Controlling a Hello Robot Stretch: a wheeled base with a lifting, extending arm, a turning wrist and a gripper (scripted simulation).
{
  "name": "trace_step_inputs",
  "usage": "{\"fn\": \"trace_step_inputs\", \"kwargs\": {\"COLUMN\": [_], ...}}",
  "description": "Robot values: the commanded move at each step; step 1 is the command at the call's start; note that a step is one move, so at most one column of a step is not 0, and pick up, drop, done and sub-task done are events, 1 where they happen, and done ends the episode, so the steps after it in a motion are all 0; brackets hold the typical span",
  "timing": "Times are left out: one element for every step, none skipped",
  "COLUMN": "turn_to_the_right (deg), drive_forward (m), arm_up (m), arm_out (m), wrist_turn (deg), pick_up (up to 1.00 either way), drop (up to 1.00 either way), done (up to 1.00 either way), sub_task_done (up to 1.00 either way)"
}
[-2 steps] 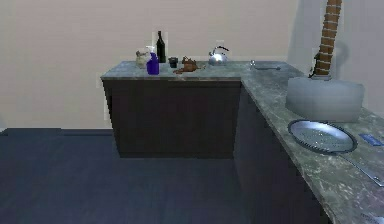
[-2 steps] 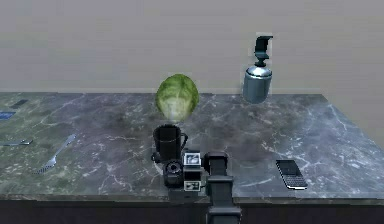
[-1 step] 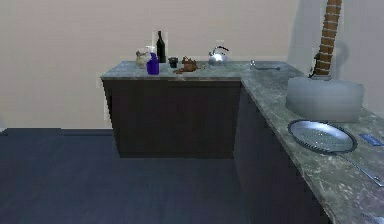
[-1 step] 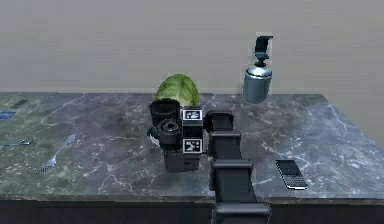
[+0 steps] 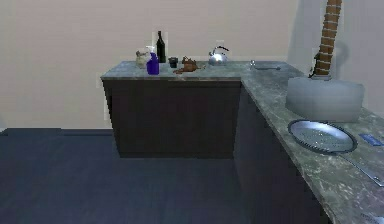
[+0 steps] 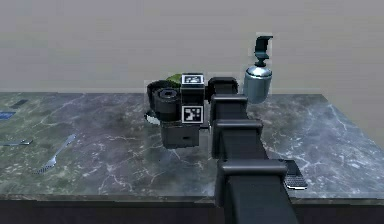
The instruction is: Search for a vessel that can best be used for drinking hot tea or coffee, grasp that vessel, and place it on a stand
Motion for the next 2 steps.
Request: {"fn": "trace_step_inputs", "kwargs": {"turn_to_the_right": [0.0, 0.0], "drive_forward": [0.0, 0.0], "arm_up": [0.0, 0.0], "arm_out": [0.0, 0.0], "wrist_turn": [-45.0, -45.0], "pick_up": [0.0, 0.0], "drop": [0.0, 0.0], "done": [0.0, 0.0], "sub_task_done": [0.0, 0.0]}}
